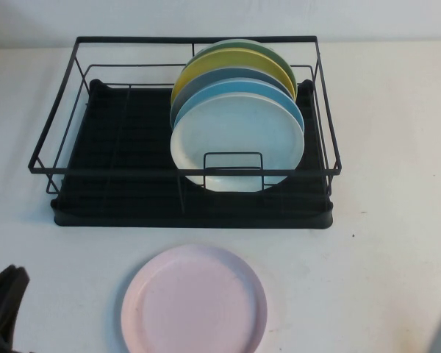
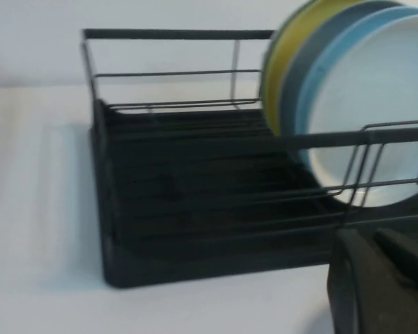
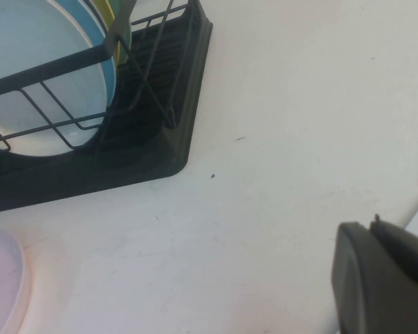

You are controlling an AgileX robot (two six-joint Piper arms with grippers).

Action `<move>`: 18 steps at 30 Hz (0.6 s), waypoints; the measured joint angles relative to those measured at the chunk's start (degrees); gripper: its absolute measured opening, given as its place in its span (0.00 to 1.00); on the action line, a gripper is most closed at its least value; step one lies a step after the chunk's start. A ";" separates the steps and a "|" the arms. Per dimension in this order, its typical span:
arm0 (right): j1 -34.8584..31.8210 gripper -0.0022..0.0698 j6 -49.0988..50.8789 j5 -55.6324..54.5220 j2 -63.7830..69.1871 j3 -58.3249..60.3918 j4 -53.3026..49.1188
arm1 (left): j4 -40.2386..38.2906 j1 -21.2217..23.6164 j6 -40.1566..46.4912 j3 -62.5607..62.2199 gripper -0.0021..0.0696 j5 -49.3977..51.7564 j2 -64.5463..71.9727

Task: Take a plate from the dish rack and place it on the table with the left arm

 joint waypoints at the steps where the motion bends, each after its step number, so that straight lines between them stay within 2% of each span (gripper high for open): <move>1: 0.00 0.00 0.00 0.00 0.00 0.00 0.00 | 0.00 1.02 -0.74 1.55 0.03 -0.29 -1.76; 4: 0.00 0.00 0.00 0.00 0.00 0.00 0.00 | 0.56 3.70 -1.90 4.25 0.03 1.65 -8.03; 12: 0.00 0.00 0.00 0.00 0.00 0.00 0.00 | 1.89 10.29 -5.36 4.48 0.03 20.91 -18.86; 15: 0.00 0.00 0.00 0.00 0.00 0.00 0.00 | 1.89 11.06 -5.76 4.48 0.03 26.94 -22.11; 18: 0.00 0.00 0.00 0.00 0.00 0.00 0.00 | 1.89 11.24 -3.83 4.48 0.03 27.68 -22.99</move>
